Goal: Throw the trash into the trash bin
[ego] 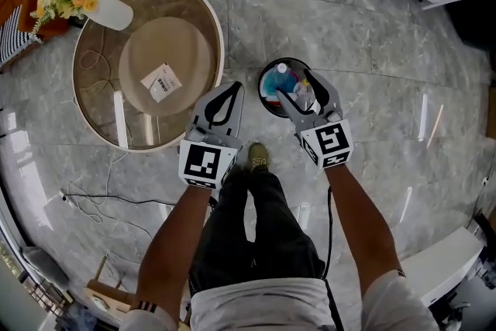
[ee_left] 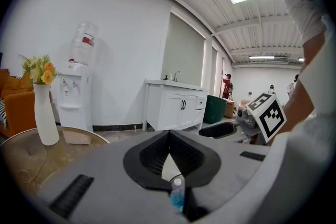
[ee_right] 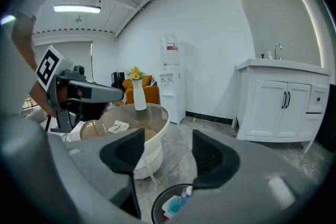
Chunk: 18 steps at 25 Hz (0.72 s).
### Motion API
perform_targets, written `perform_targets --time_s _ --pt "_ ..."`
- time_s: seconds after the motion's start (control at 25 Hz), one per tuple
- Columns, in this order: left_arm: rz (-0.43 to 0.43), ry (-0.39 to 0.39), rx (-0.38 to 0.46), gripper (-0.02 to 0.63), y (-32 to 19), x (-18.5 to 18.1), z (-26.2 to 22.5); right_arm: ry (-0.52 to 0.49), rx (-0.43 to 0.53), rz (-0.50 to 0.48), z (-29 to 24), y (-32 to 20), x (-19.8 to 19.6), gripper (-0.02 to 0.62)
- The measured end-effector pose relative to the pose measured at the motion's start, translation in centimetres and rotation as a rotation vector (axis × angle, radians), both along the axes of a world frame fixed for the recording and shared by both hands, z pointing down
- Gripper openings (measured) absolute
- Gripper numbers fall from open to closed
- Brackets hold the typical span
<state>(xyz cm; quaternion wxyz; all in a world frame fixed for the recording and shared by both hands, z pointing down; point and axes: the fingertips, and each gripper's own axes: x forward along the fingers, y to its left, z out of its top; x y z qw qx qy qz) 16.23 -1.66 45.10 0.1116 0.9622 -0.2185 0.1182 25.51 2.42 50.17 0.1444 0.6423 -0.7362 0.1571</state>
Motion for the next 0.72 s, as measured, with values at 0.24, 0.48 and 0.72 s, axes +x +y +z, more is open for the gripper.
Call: perform_targets --time_s 0.24,0.48,0.72 --pt "-0.04 -0.004 0.021 0.0 -0.9 -1.9 0.1 0.017 0.042 -0.061 -1.0 -1.3 -2.6 0.002" --pt "-0.105 -0.014 0.01 0.0 -2.4 -5.9 0.6 0.003 0.061 -0.143 -1.6 -3.6 -6.9 0.0" --pt "-0.183 -0.038 0.019 0.0 -4.3 -10.8 1.4 -0.009 0.089 -0.237 -2.3 -6.6 -12.6 0.001"
